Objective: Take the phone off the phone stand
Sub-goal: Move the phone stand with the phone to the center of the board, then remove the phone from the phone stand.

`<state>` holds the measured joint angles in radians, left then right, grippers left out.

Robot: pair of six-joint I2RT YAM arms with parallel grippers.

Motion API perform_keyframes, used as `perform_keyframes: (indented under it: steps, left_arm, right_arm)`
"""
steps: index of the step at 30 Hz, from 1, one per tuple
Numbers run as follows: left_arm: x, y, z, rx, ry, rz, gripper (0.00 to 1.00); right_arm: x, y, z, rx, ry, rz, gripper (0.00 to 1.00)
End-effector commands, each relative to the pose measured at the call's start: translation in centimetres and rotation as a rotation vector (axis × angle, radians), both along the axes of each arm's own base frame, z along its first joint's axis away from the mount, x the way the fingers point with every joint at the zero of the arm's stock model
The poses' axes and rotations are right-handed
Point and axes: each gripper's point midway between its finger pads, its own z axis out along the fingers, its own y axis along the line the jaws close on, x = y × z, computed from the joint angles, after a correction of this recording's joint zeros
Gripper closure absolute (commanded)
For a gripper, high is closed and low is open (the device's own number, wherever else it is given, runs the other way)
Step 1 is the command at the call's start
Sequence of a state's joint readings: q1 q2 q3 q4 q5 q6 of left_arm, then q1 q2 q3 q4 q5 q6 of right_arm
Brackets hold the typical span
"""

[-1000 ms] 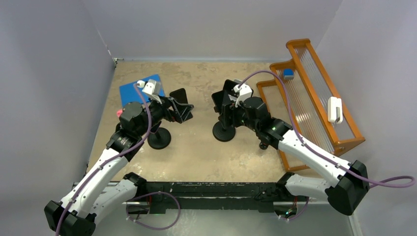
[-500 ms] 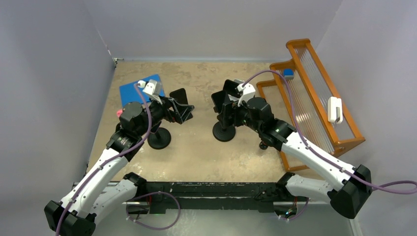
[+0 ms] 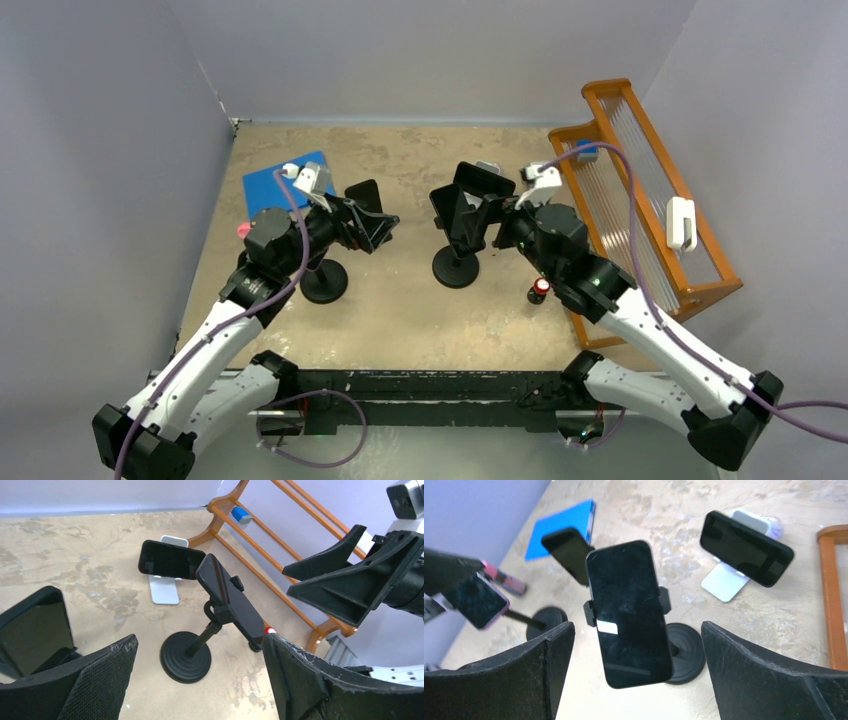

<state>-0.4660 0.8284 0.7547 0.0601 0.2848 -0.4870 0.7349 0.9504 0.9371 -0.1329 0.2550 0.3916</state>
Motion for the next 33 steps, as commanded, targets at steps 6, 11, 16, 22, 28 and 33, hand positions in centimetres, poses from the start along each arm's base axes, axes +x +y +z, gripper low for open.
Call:
perform_keyframes:
  steps: [6,11,16,22,28,33]
  left_arm:
    - [0.3,-2.6,2.8,-0.217,0.06,-0.094,0.0]
    - [0.4,-5.7,2.5,-0.189,0.139,-0.269,0.0]
    - [0.5,-7.5,0.4,-0.198,0.19,-0.377,0.05]
    - [1.8,-8.6,-1.3,-0.206,0.293,-0.392,0.12]
    - [2.3,-9.4,-2.7,-0.205,0.362,-0.423,0.18]
    - [2.2,-9.8,-2.9,-0.198,0.365,-0.456,0.27]
  right_arm:
    - [-1.1,-3.2,5.6,0.257,-0.193,-0.12,0.01]
    - [-2.3,-1.5,4.4,0.183,-0.209,0.023,0.01]
    - [-2.2,0.3,2.1,0.127,-0.132,0.096,0.01]
    - [-1.5,1.0,1.2,0.087,-0.114,0.106,0.01]
    - [-0.9,2.1,-0.8,0.042,-0.061,0.135,0.01]
    - [0.2,2.4,-1.4,0.003,-0.062,0.118,0.01]
